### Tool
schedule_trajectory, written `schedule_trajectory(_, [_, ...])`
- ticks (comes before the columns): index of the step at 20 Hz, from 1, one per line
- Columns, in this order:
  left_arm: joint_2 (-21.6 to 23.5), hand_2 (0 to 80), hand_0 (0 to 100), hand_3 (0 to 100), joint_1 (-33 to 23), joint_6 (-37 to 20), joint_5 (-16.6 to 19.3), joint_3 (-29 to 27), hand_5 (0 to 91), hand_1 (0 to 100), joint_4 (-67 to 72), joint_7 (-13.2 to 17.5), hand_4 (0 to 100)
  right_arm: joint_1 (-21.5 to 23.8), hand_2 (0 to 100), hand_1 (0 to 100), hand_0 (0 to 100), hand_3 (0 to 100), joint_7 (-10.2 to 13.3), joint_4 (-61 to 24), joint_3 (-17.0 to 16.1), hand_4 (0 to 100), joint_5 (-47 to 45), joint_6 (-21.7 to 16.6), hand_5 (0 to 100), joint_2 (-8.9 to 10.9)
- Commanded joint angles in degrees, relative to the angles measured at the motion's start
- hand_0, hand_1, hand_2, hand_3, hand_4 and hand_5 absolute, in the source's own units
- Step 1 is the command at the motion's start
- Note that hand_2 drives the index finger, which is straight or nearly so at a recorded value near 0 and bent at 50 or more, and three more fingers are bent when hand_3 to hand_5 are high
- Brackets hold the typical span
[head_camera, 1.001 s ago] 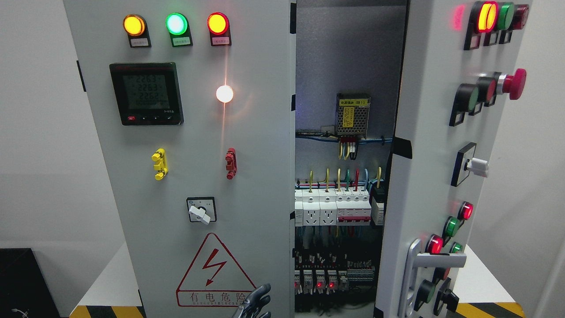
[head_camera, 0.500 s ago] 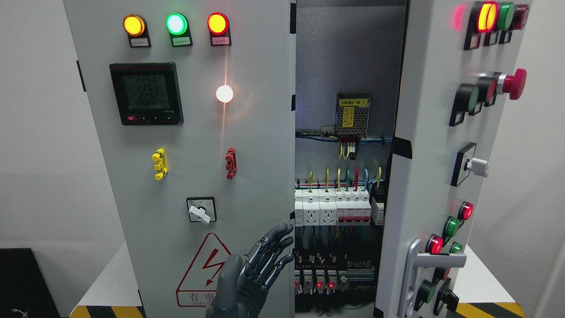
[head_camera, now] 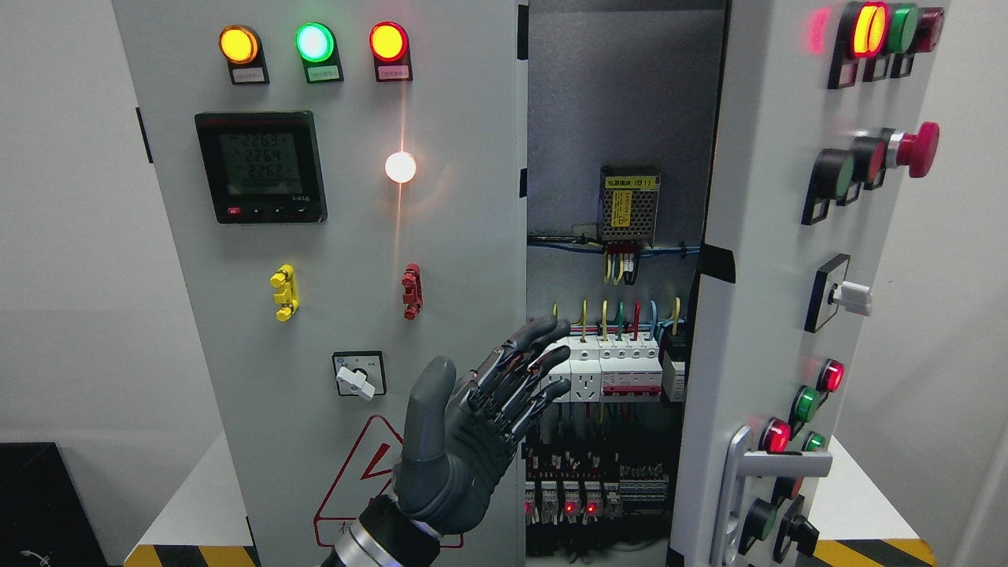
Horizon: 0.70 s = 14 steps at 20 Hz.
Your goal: Open door with both hands
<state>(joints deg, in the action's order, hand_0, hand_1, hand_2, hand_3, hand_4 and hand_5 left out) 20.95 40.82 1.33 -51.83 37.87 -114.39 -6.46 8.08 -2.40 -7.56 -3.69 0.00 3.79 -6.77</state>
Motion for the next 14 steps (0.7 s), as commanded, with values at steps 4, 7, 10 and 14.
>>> schedule_trajectory(4, [-1.8,0.0,0,0,10.8,2.1,-6.5,6.2,0.0,0,2.3,0.0,0,0.0,0,0,19,0,0.0,0.0,0.0,0,1.8,0.0,0,0.00])
schedule_trajectory(7, [-2.6,0.0,0,0,13.5,3.6,-10.6,7.9,0.0,0,4.4,0.0,0,0.0,0,0,19,0,0.0,0.0,0.0,0,1.8,0.0,0,0.00])
schedule_trajectory(10, [-3.3,0.0,0,0,15.5,3.9,-11.3,9.3,0.0,0,6.3,0.0,0,0.0,0,0,19,0,0.0,0.0,0.0,0,1.8,0.0,0,0.00])
schedule_trajectory(14, [-2.6,0.0,0,0,19.1,3.9,-13.9,13.2,0.0,0,6.5,0.0,0,0.0,0,0,19,0,0.0,0.0,0.0,0,1.8,0.0,0,0.00])
